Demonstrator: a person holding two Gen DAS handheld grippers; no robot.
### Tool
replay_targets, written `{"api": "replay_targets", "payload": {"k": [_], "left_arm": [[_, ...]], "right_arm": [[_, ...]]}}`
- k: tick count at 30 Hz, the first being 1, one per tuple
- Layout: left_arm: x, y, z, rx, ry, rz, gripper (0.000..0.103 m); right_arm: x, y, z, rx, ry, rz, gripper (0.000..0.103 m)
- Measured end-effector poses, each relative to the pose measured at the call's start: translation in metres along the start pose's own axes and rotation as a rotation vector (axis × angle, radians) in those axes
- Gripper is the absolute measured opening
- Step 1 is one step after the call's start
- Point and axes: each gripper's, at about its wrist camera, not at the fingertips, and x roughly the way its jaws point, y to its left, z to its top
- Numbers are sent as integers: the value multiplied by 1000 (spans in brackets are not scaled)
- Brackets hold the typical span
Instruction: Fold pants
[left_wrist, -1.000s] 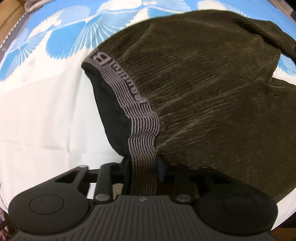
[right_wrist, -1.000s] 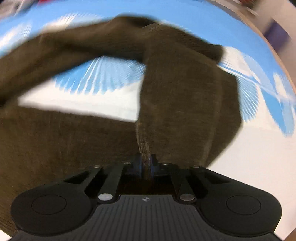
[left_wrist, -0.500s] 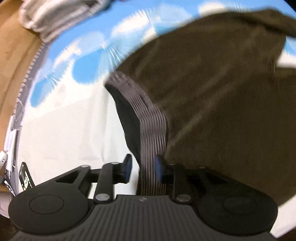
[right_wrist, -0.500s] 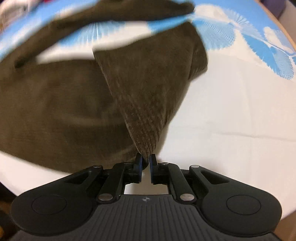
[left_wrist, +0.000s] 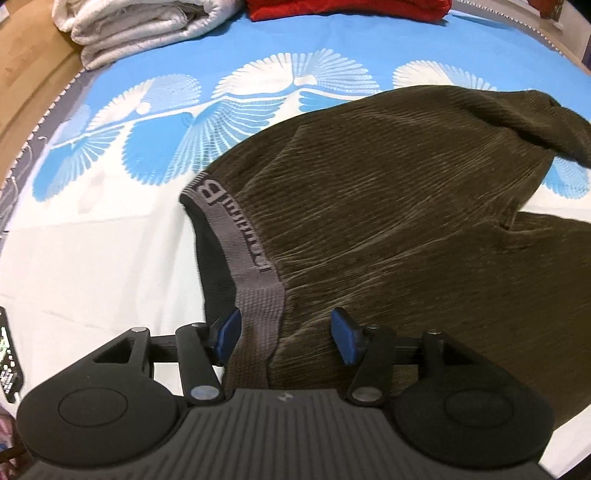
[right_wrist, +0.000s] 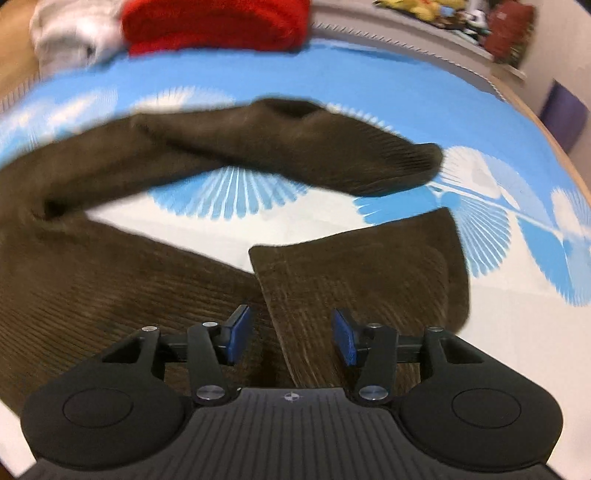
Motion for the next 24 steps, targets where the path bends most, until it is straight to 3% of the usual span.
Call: {"api": "replay_targets", "payload": {"k": [5, 8, 9, 10, 11, 14, 17, 19, 22, 24], "left_arm": [[1, -2, 4, -3, 3, -26, 64], [-1, -3, 5, -3, 1, -36, 64], [-3, -3, 6, -4, -4, -37, 64], [-4, -2, 6, -6, -6, -38, 64], [-4, -2, 6, -9, -5, -39, 64], [-5, -5, 6, -5, -2, -36, 64], [-8, -10, 6, -5, -4, -45, 64], [-11, -17, 7, 1, -12, -51, 64], [-17, -30, 6, 20, -28, -68, 64], [-21, -37, 6, 39, -35, -73, 64]], "right_arm": [[40, 29, 12, -129, 95, -120, 51], [52, 36, 14, -164, 118, -151, 49], [55, 36, 14, -169, 127, -155, 44], [57, 36, 14, -166, 137, -160, 23], [58, 34, 14, -155, 147, -156, 12], [45, 18, 13, -76, 110, -143, 8], [10, -19, 10, 94, 3, -178, 7], [-15, -59, -1, 273, -55, -214, 7], [-54, -132, -43, 633, -98, -301, 7], [-72, -177, -87, 870, -62, -377, 7]]}}
